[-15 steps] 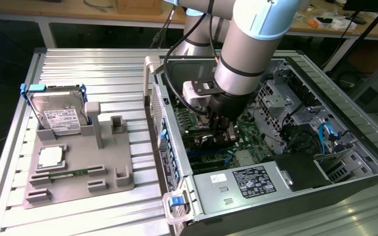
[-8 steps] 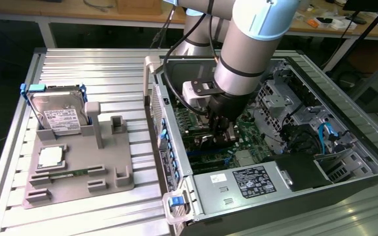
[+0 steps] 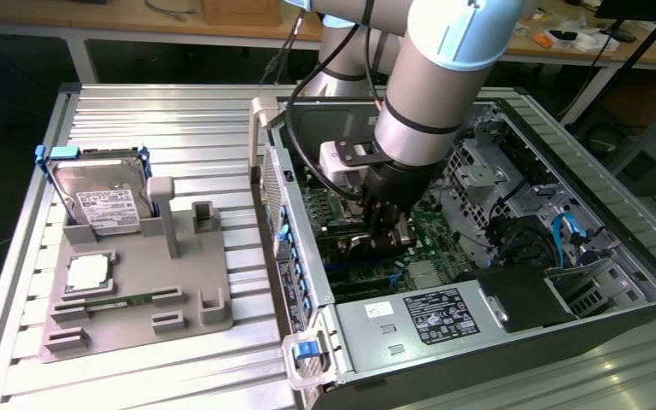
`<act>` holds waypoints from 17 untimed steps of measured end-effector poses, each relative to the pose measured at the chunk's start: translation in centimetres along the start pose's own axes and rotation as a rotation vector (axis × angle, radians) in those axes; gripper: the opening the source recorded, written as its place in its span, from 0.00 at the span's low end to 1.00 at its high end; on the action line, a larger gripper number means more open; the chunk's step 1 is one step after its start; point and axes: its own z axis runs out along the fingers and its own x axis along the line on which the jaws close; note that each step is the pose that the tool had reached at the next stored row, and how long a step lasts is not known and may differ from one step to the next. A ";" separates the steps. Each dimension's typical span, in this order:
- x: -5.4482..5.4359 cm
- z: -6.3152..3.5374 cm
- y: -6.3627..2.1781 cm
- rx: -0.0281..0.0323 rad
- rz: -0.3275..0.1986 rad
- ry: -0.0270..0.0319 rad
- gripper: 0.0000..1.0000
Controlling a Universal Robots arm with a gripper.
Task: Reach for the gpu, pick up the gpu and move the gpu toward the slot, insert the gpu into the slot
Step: 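Insert the gpu into the slot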
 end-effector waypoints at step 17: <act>0.0 0.42 0.01 -0.0001 0.000 0.0001 0.27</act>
